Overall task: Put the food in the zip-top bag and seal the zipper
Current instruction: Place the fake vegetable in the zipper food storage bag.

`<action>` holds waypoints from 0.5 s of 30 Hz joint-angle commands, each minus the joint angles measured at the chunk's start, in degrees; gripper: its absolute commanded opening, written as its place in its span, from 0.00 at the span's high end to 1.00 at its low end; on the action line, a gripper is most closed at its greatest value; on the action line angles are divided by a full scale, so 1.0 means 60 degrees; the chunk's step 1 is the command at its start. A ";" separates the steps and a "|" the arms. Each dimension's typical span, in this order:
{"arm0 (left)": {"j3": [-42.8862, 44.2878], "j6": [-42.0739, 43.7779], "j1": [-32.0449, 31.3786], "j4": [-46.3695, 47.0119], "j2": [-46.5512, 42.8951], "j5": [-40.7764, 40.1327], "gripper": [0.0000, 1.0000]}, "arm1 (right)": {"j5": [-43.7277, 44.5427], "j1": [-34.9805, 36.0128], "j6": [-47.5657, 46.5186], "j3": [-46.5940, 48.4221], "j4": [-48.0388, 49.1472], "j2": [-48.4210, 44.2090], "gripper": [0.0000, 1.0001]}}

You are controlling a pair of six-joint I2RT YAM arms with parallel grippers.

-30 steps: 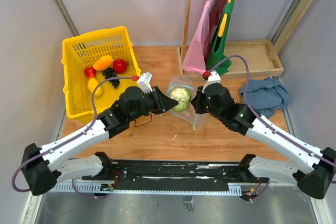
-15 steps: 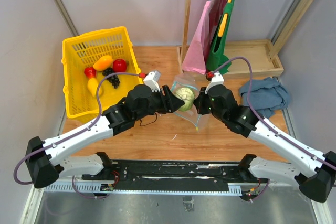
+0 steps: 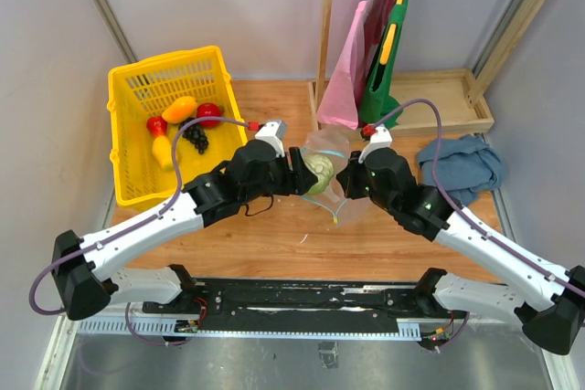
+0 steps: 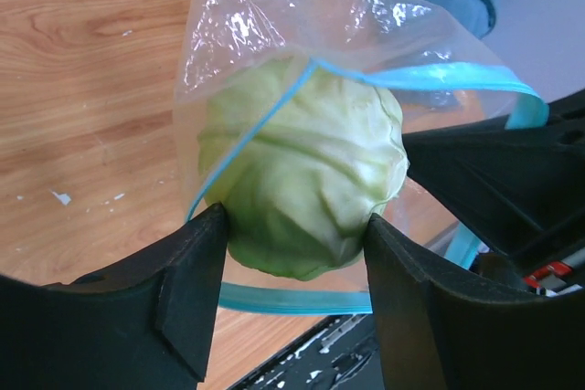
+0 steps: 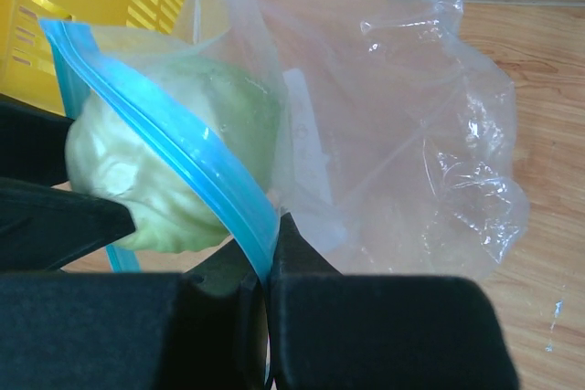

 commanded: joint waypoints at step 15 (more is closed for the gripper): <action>0.1697 0.1358 -0.1089 -0.1117 0.2081 -0.0164 0.32 | -0.0492 -0.0400 0.0134 0.0242 0.0428 -0.0135 0.99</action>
